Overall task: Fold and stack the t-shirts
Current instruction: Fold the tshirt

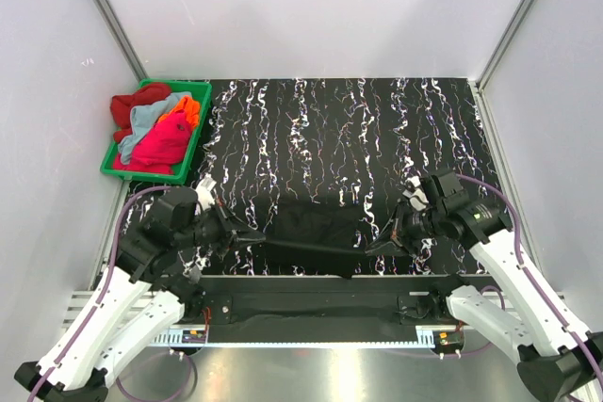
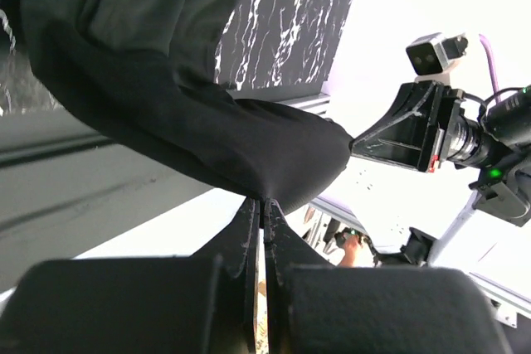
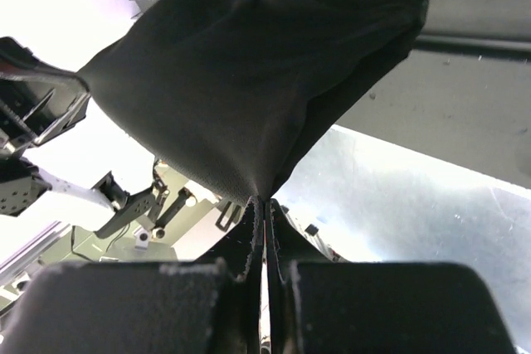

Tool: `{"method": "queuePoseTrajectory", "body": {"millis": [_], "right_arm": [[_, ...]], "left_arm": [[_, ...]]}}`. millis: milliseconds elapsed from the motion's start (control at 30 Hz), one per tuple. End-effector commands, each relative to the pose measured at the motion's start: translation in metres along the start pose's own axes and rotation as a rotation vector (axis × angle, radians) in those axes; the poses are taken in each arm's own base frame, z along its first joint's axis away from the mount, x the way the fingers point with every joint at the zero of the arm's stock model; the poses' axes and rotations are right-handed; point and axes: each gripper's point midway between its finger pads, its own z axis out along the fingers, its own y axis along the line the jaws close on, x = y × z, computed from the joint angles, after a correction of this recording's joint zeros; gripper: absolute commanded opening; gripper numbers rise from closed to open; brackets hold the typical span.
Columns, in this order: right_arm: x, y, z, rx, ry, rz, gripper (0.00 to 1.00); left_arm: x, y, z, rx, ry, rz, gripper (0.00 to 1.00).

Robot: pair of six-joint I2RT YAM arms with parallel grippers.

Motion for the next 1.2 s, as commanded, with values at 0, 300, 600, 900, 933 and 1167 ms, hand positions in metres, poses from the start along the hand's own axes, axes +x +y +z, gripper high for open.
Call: {"method": "queuePoseTrajectory", "body": {"millis": [0,300,600,900,933,1167], "right_arm": [[0.012,-0.006,-0.003,0.019,0.036,0.050,0.00],[-0.018,0.011,0.012,0.032,0.024,0.035,0.00],[-0.075,0.010,0.014,0.034,0.020,0.105,0.00],[-0.127,-0.006,0.037,0.099,0.074,0.151,0.00],[-0.132,-0.007,0.038,0.097,0.071,0.151,0.00],[-0.165,-0.009,0.054,0.080,0.099,0.164,0.02]], "left_arm": [[-0.001,-0.002,-0.004,-0.020,-0.011,-0.033,0.00],[-0.036,-0.016,0.025,-0.159,-0.025,0.061,0.00],[-0.091,-0.022,0.063,-0.283,-0.020,0.080,0.00],[-0.138,-0.004,0.108,-0.380,0.057,0.097,0.00],[-0.144,-0.010,0.110,-0.373,0.051,0.108,0.00],[-0.173,0.006,0.138,-0.431,0.076,0.124,0.00]]}}
